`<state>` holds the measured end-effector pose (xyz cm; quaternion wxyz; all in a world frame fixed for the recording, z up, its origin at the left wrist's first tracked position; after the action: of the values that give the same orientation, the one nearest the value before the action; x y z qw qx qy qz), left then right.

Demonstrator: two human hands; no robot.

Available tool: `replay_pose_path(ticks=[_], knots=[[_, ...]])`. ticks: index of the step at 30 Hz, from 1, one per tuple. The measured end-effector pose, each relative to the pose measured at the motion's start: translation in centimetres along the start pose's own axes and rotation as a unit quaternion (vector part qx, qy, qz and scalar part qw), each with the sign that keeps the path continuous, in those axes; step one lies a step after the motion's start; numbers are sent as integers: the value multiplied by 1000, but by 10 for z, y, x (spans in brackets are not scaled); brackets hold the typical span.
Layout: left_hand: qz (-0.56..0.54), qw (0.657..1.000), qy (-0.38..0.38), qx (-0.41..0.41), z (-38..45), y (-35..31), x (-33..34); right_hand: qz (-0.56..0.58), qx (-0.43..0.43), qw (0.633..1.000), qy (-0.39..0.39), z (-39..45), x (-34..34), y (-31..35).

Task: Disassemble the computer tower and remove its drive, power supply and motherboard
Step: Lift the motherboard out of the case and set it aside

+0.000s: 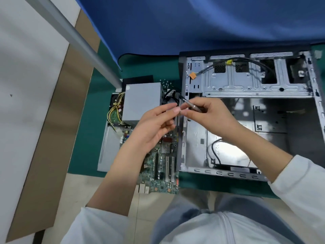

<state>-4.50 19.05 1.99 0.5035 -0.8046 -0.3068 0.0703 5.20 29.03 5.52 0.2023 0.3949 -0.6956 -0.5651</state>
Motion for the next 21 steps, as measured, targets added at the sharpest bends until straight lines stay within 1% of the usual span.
replay_pose_path(ticks=[2,5,8,12,13,14,15,17,18,19,21], knots=[[40,999,11,8,8,-3,-5,-12,-1,1000,3,9,3,-3],[64,997,17,30,19,-10,-9,-40,-2,999,20,22,8,-4],[81,995,-11,55,29,-13,-18,-82,8,996,26,36,11,-8],[102,991,-40,83,50,-16,-22,-142,7,988,56,55,11,-6],[111,989,-43,91,56,-18,-24,-167,2,985,34,63,2,-6],[128,986,-47,99,64,-21,-27,-195,-5,981,-15,74,-15,-6],[155,981,-52,108,74,-24,-31,-222,-7,972,-79,84,-37,-7],[235,961,-72,125,95,-32,-41,-289,10,937,-195,100,-79,-15],[275,948,-86,134,106,-37,-46,-324,22,919,-224,105,-91,-22],[310,934,-99,147,118,-42,-51,-352,26,906,-234,110,-97,-29],[390,895,-118,184,142,-54,-55,-382,3,894,-235,116,-97,-36]])
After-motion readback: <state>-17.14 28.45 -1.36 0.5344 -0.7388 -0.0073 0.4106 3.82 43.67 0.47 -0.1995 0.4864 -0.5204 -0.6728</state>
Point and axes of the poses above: each hand's wrist, its own z-axis towards the middle knuckle, its own x-axis out of the palm, y = z × x, the point moved 10 cm from there along z, towards the middle knuckle, and after that the axes turned 10 degrees about x, right-handed, at the moved point
